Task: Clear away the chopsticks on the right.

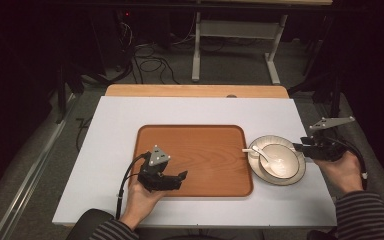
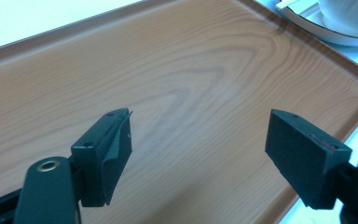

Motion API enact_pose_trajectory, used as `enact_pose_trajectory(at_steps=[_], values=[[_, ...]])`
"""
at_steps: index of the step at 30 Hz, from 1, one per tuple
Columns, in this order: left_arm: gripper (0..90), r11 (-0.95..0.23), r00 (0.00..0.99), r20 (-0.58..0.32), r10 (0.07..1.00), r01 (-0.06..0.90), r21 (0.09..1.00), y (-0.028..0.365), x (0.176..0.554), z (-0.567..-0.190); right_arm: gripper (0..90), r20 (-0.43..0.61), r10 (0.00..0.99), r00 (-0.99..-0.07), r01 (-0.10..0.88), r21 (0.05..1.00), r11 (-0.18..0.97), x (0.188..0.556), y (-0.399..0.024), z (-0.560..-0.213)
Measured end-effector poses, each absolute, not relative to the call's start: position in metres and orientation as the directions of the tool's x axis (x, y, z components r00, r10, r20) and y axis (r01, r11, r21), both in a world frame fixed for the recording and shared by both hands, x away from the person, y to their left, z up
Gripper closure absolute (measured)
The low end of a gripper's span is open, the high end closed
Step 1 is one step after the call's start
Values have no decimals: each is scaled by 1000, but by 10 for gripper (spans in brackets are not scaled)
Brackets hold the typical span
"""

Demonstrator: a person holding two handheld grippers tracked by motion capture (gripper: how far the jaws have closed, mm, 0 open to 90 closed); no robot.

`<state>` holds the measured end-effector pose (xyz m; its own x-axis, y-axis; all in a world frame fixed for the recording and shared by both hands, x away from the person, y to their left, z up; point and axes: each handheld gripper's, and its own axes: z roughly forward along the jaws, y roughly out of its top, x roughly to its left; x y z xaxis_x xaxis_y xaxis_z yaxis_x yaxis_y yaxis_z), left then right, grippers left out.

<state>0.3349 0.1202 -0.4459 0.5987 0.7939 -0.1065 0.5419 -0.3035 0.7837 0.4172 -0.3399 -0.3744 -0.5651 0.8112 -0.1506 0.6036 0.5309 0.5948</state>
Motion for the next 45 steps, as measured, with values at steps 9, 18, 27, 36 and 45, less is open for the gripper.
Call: enact_pose_trajectory(at_steps=[9,18,27,36,45], values=[[228,-307,597,-105,795,546,780,120,336,-447,679,-154,819,-553,667,508,545,446,-346,-393],[229,-311,603,-115,790,554,772,117,336,-448,714,-126,817,-563,697,460,551,460,-348,-405],[232,-311,600,-112,792,555,771,117,336,-448,715,-107,814,-571,708,436,555,466,-351,-410],[235,-313,598,-109,794,555,770,117,337,-449,707,-95,815,-571,723,413,554,471,-352,-411],[237,-316,598,-106,794,557,768,117,337,-449,692,-73,816,-574,736,393,552,477,-353,-413]])
